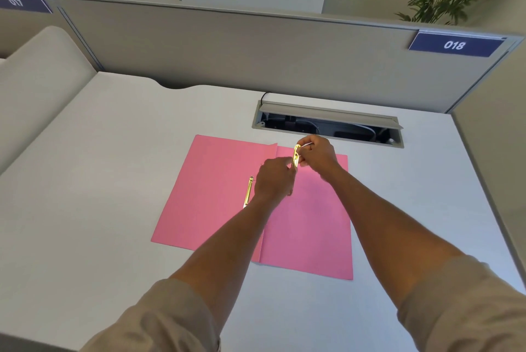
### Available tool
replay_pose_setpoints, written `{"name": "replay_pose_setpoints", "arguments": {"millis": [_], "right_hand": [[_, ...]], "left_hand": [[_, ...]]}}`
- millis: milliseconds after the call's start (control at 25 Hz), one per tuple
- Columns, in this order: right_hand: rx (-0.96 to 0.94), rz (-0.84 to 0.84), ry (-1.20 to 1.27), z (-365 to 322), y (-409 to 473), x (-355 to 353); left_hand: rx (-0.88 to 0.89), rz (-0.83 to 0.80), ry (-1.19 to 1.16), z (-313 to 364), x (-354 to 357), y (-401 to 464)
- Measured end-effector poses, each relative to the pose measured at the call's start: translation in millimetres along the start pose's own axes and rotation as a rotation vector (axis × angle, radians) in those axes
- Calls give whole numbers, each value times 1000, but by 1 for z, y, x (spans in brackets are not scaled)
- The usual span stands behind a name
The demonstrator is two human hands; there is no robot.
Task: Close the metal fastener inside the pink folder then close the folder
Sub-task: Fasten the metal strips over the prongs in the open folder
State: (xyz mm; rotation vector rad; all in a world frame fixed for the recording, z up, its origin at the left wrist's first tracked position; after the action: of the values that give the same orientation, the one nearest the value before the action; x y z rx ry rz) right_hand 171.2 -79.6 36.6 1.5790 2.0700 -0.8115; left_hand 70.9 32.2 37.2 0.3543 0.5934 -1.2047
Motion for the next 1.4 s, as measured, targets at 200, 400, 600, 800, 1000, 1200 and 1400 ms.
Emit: {"name": "replay_pose_setpoints", "arguments": {"millis": [200, 400, 600, 800, 1000, 1200, 1400], "right_hand": [[-65, -6, 46, -36, -6, 18], [-53, -35, 102, -58, -11, 45], [-28, -61, -65, -36, -19, 72], [-36, -110, -173, -15, -22, 91], [-46, -130, -231, -7, -23, 105], [-42, -128, -221, -6, -22, 108], [-38, -125, -228, -8, -23, 107]], "left_hand": [[-57, 65, -201, -13, -43, 15], [-199, 84, -428, -52, -68, 18], [-314, 31, -528, -93, -72, 17], [-387, -88, -599, -112, -59, 18], [-428, -190, -658, -123, -48, 16], [-455, -186, -688, -130, -42, 18], [-456, -178, -713, -131, -41, 18]]}}
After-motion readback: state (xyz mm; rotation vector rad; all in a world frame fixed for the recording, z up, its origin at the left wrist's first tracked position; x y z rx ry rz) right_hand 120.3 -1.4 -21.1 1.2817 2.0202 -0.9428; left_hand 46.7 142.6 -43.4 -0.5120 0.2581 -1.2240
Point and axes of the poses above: each hand's wrist, its own y-axis towards the middle knuckle, its own x-axis out of the palm, z = x × y, the point moved 4 cm from there along y, towards the middle knuckle, and after that the axes turned 11 degrees about -y, right-handed, at the moved point
